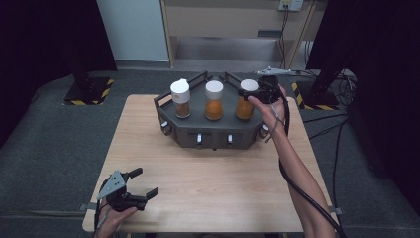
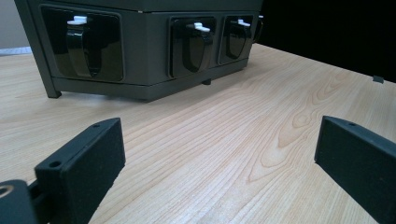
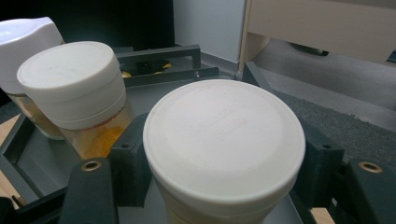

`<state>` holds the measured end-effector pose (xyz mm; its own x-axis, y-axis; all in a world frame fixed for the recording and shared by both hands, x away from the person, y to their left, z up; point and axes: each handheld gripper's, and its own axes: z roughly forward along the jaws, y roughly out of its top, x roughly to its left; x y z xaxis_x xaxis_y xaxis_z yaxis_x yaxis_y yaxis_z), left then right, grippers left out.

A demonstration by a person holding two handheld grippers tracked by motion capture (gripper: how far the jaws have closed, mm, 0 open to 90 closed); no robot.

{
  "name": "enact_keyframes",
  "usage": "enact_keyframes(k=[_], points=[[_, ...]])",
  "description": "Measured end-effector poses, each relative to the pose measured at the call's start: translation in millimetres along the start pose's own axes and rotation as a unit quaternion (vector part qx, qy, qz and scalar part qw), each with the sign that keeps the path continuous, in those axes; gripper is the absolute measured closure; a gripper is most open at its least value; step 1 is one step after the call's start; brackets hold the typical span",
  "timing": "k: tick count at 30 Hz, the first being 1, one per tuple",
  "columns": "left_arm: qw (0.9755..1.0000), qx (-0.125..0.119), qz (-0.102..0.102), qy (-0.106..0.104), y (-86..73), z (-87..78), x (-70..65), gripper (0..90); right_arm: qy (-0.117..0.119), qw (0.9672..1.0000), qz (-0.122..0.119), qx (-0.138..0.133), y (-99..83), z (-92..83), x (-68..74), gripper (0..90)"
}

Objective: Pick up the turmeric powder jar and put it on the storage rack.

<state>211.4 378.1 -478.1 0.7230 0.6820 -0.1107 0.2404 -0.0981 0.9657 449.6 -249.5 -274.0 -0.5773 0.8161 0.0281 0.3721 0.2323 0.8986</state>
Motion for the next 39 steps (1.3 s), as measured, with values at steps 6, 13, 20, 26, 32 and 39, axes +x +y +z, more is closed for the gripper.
enact_keyframes(k=[6, 13, 20, 26, 32, 39], points=[[1.0, 0.0, 0.0, 0.0, 0.0, -0.1, 0.1, 0.6, -0.001, 1.0, 0.004, 0.001, -2.8, 2.8, -1.2, 33.0], [1.0, 0.001, 0.001, 0.0, 0.2, -0.1, 0.0, 0.6, 0.0, 1.0, 0.004, -0.003, -6.8, 3.4, -1.4, 32.9], [1.0, 0.002, 0.002, 0.001, 0.7, -0.3, -0.4, 0.6, -0.001, 0.9998, 0.003, -0.018, -12.6, 1.5, -1.6, 22.6], [1.0, 0.003, 0.002, 0.0, 0.9, 0.2, -0.6, 0.6, 0.002, 0.9987, 0.009, -0.051, -11.8, -17.5, -0.8, 10.5], [1.0, 0.004, 0.004, 0.0, 1.5, 0.0, -1.1, 0.6, 0.035, 0.9957, -0.008, -0.085, -9.5, -42.8, 1.4, 5.1], [1.0, 0.004, 0.005, 0.0, 1.8, 0.4, -1.3, 0.6, 0.07, 0.9929, -0.028, -0.092, -12.0, -65.0, 5.2, 3.7]])
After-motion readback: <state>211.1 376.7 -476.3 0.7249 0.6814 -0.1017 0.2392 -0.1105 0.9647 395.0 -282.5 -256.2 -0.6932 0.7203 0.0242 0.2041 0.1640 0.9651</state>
